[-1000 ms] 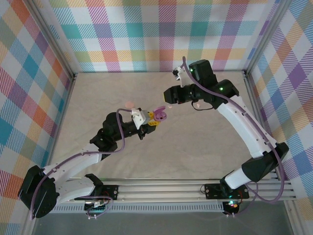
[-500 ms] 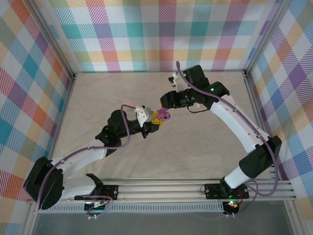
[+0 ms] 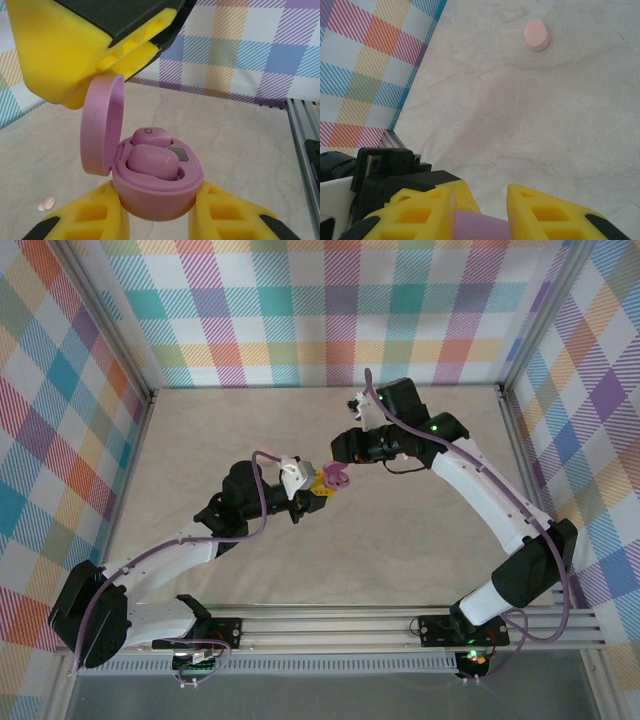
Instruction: Insert wireless bluetooth earbuds into charging case
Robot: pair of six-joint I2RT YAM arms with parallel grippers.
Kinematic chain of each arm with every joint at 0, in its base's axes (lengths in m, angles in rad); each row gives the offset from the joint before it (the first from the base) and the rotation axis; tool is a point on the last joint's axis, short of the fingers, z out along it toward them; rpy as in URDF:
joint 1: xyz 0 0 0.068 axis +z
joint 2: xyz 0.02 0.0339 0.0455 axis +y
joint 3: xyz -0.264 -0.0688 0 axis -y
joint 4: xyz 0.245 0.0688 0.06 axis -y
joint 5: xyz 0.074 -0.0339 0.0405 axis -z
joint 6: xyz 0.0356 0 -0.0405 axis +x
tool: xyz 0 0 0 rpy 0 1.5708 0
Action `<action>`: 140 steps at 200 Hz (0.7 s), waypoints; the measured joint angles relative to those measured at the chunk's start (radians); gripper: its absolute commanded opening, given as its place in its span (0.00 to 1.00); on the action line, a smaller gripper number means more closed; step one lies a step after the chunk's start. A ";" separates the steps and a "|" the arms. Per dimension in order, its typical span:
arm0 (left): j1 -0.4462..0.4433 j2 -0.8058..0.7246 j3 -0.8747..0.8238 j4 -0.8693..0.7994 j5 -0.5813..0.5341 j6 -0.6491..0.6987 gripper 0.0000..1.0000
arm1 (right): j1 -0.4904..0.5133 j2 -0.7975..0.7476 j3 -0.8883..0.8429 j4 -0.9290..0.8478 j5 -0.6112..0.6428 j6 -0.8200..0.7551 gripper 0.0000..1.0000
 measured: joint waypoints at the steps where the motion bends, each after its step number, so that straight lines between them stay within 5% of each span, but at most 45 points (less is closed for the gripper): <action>1: 0.000 0.000 0.000 0.000 0.000 0.000 0.01 | 0.000 -0.001 -0.001 0.000 0.000 0.000 0.33; 99: 0.000 0.000 0.000 0.026 -0.008 0.003 0.01 | 0.000 -0.085 -0.079 -0.015 -0.017 0.019 0.34; 140: 0.000 0.000 0.000 0.041 -0.016 -0.005 0.02 | -0.004 -0.152 -0.127 -0.003 0.016 0.043 0.47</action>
